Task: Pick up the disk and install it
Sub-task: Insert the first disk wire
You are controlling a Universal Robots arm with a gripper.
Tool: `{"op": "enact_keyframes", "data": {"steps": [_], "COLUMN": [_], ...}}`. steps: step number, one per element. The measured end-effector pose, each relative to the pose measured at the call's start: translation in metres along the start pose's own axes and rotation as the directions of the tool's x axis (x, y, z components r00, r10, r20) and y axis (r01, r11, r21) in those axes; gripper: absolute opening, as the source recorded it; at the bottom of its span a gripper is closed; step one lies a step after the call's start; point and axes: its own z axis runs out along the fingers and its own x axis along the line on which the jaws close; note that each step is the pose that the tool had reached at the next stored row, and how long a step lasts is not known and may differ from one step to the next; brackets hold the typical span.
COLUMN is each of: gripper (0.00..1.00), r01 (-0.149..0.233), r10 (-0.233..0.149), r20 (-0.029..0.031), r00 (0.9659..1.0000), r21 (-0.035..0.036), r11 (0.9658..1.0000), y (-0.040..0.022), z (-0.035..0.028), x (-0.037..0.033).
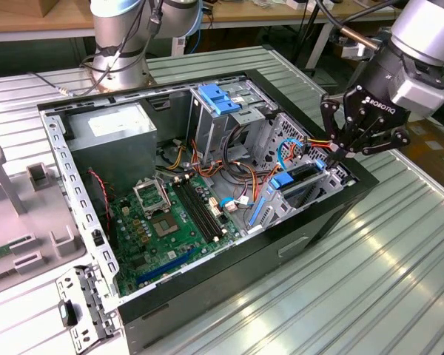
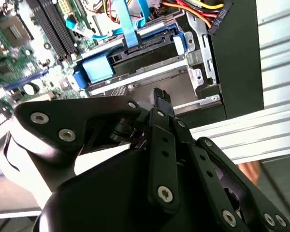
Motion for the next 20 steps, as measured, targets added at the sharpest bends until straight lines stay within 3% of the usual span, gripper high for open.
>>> {"op": "enact_keyframes", "data": {"steps": [3, 5, 6, 12, 20], "gripper": [0.11, 0.11, 0.11, 0.11, 0.11], "r01": [0.102, 0.175, 0.185, 0.188, 0.188], "r10": [-0.102, -0.175, -0.185, -0.188, -0.188], "r20": [-0.0054, -0.0091, -0.0095, -0.0097, -0.0088], "r00": [0.9948, 0.9845, 0.9827, 0.9821, 0.9822], "r21": [-0.0055, -0.0098, -0.0104, -0.0105, -0.0112], "r11": [0.9948, 0.9845, 0.9827, 0.9822, 0.9822], "y": [0.0000, 0.0000, 0.0000, -0.0003, -0.0101], "z": [0.0000, 0.0000, 0.0000, 0.0000, 0.0007], "x": [0.0000, 0.0000, 0.0001, 0.0002, 0.0046]}}
